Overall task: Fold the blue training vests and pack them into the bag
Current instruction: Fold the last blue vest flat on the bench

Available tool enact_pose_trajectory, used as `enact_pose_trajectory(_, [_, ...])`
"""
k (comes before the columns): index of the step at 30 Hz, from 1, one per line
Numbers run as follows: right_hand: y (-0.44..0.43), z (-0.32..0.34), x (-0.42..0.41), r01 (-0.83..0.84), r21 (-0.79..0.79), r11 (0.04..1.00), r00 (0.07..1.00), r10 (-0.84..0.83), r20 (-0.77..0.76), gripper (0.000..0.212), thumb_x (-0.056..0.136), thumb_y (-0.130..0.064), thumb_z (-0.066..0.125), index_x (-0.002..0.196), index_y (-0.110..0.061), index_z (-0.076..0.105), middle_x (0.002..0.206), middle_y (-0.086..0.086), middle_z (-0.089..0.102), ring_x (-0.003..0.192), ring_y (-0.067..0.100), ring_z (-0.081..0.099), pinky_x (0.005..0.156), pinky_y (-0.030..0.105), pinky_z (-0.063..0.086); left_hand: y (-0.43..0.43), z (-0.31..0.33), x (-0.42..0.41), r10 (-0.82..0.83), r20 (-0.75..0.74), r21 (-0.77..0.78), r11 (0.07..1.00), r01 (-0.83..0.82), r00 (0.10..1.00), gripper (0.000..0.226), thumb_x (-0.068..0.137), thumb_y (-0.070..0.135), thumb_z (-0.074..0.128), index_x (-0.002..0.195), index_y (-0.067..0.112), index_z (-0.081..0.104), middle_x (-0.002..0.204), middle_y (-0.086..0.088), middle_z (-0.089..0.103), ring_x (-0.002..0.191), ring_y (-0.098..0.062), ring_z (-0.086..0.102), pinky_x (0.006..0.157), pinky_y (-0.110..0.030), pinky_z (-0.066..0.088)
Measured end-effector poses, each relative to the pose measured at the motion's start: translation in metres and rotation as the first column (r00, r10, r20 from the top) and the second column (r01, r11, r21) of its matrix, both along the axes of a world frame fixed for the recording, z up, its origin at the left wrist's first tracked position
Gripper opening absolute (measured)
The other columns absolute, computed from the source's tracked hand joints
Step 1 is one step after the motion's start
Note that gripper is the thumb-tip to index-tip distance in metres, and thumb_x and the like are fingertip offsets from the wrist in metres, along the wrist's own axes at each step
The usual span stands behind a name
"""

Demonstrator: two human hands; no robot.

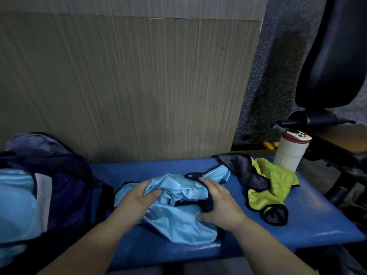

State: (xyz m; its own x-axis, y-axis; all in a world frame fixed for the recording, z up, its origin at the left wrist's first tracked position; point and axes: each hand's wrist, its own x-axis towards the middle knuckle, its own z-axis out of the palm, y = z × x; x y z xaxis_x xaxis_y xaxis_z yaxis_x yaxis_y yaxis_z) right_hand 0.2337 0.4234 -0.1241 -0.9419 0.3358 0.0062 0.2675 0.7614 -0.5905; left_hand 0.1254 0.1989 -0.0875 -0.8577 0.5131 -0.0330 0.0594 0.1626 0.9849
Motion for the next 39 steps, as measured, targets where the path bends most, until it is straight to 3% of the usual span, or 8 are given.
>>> enact_pose_trajectory(3, [-0.006,-0.004,-0.006,-0.036,0.040,0.999,0.997,0.034,0.063,0.067,0.080,-0.045,0.073,0.140,-0.035,0.046,0.144,-0.016,0.042,0.140,0.009,0.031,0.115,0.040,0.028,-0.001,0.009,-0.001,0.026,0.042,-0.013,1.000,-0.025,0.999,0.013,0.095,0.016,0.061,0.105,0.018,0.068,0.095,-0.007,0.075,0.089,-0.025,0.071,0.083,-0.039,0.056])
enact_pose_trajectory(7, [-0.004,0.004,-0.008,-0.003,-0.304,0.953,0.995,-0.027,-0.095,0.004,0.093,-0.030,0.065,0.097,-0.031,0.064,0.099,-0.012,0.070,0.097,0.007,0.064,0.090,0.026,0.050,-0.002,0.008,-0.013,0.174,0.133,0.019,0.984,-0.178,0.976,0.013,0.092,0.029,0.066,0.103,0.023,0.066,0.095,-0.007,0.075,0.088,-0.026,0.071,0.084,-0.041,0.057])
enact_pose_trajectory(11, [0.001,0.023,-0.005,0.050,-0.568,0.822,0.953,-0.210,-0.220,0.025,0.094,-0.025,0.064,0.078,-0.006,0.060,0.066,0.003,0.058,0.061,0.012,0.052,0.059,0.027,0.042,0.001,0.000,-0.033,0.274,0.003,-0.095,0.957,-0.273,0.962,0.020,0.090,0.036,0.067,0.103,0.021,0.062,0.100,-0.004,0.070,0.087,-0.020,0.068,0.083,-0.037,0.055])
enact_pose_trajectory(16, [0.012,0.021,-0.012,0.271,-0.671,0.690,0.820,-0.530,-0.214,0.012,0.090,-0.030,0.066,0.089,-0.017,0.066,0.078,0.005,0.070,0.070,0.021,0.063,0.069,0.041,0.053,0.012,-0.015,-0.043,0.287,-0.341,-0.211,0.905,-0.370,0.895,0.051,0.087,0.028,0.070,0.133,0.019,0.049,0.131,0.000,0.051,0.119,-0.020,0.049,0.102,-0.038,0.041])
enact_pose_trajectory(21, [0.024,0.021,-0.009,0.373,-0.591,0.715,0.825,-0.547,-0.142,0.038,0.092,-0.021,0.063,0.128,-0.025,0.050,0.109,-0.003,0.061,0.102,0.023,0.061,0.086,0.038,0.051,0.020,-0.028,-0.011,0.086,-0.737,-0.181,0.930,-0.318,0.671,0.024,0.086,0.032,0.058,0.109,0.031,0.063,0.115,0.018,0.054,0.112,-0.014,0.045,0.094,-0.038,0.037])
enact_pose_trajectory(28, [0.022,0.025,0.001,0.331,-0.093,0.939,0.930,-0.342,-0.137,0.043,0.086,-0.026,0.069,0.127,-0.029,0.056,0.127,-0.006,0.044,0.117,0.020,0.052,0.087,0.024,0.038,0.011,-0.042,0.020,-0.245,-0.776,-0.300,0.954,0.002,0.581,0.045,0.085,0.074,0.043,0.108,0.040,0.061,0.109,0.027,0.058,0.109,-0.001,0.051,0.098,-0.037,0.040])
enact_pose_trajectory(34, [0.016,0.022,0.003,0.285,0.136,0.949,0.947,-0.300,0.111,0.027,0.086,-0.039,0.065,0.111,-0.029,0.065,0.109,-0.002,0.067,0.103,0.023,0.062,0.086,0.032,0.050,0.021,-0.051,0.021,-0.711,-0.532,-0.763,0.638,0.104,0.460,0.088,0.065,0.084,0.039,0.145,0.049,0.030,0.146,0.036,0.014,0.133,0.006,0.005,0.110,-0.028,0.003])
enact_pose_trajectory(39, [0.030,0.026,0.009,0.451,0.041,0.891,0.891,-0.453,0.035,0.019,0.090,-0.023,0.058,0.106,-0.032,0.064,0.102,0.002,0.068,0.099,0.027,0.062,0.079,0.033,0.050,0.020,-0.048,0.010,-0.278,-0.451,-0.318,0.938,0.138,0.848,0.031,0.081,0.056,0.059,0.089,0.028,0.069,0.099,0.012,0.067,0.096,-0.006,0.061,0.090,-0.035,0.048])
